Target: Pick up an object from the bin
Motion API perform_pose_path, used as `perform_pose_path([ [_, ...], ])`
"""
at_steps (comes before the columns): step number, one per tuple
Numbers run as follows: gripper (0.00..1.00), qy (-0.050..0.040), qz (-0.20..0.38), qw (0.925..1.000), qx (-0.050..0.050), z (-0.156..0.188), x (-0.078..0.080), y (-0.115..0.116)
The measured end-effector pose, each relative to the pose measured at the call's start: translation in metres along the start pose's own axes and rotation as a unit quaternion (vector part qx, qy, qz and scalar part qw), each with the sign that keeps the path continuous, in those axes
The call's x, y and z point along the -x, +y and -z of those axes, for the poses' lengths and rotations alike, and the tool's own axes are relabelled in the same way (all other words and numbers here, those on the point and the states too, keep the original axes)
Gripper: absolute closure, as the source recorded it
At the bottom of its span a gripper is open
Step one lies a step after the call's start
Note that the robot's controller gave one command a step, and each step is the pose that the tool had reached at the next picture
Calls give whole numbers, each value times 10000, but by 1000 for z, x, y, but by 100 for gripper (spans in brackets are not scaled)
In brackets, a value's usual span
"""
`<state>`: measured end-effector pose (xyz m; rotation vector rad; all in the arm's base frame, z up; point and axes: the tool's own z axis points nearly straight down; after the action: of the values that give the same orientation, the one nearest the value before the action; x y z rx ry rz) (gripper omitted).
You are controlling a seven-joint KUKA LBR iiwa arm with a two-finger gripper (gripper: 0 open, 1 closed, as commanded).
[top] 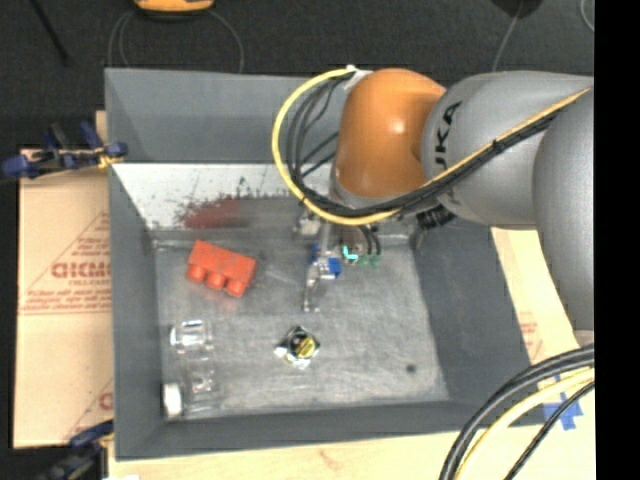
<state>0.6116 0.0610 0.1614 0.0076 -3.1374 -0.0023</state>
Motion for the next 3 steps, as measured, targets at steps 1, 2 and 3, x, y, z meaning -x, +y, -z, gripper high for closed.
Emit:
perform_pose_path([
  [1, 0, -104, 1002, 9949, -7, -88, -123, 32],
  [2, 0, -63, 1200, 9928, -25, -66, -75, -11],
  [3, 0, -57, 1757, 9844, -35, -88, -77, 4],
])
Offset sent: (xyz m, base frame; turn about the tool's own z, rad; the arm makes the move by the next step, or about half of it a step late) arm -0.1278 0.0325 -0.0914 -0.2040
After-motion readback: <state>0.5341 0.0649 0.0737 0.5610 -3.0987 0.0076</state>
